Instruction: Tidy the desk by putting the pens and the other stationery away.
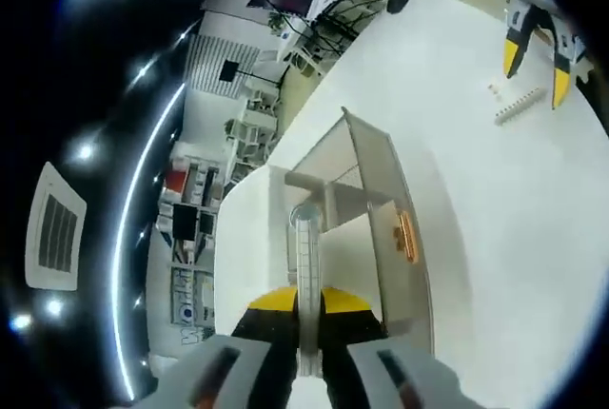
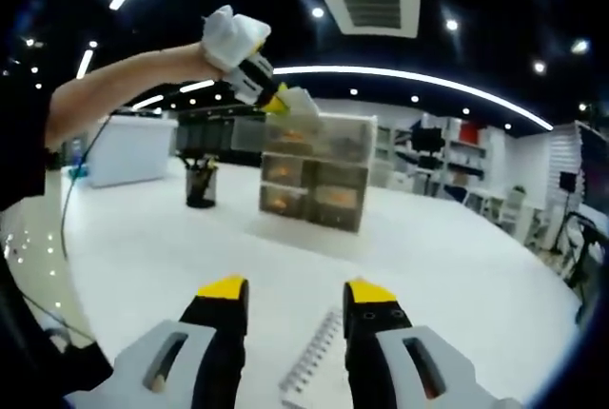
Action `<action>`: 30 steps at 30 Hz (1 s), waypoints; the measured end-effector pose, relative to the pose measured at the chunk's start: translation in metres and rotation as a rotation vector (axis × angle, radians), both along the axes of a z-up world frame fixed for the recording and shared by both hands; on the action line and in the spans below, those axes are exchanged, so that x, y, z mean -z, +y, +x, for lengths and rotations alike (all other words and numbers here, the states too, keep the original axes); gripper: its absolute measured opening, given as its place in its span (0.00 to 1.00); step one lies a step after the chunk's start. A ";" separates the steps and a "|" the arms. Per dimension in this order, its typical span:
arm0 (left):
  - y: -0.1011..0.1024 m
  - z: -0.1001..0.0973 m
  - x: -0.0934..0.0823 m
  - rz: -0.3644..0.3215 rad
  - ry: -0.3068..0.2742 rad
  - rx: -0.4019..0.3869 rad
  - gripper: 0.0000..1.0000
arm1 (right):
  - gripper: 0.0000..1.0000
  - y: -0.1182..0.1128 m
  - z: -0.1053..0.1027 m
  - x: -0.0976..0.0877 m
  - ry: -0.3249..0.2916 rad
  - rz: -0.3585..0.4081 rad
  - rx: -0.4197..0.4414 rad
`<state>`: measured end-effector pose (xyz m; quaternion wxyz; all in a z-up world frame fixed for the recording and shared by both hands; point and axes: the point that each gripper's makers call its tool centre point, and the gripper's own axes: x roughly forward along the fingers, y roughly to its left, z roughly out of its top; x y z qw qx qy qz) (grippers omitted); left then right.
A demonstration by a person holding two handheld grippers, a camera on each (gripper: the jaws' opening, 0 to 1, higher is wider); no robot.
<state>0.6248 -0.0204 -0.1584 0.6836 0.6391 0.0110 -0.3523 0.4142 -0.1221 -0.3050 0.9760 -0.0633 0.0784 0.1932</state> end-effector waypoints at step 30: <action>-0.021 0.027 0.013 -0.065 0.079 -0.053 0.08 | 0.37 -0.008 -0.006 0.001 -0.001 0.005 0.011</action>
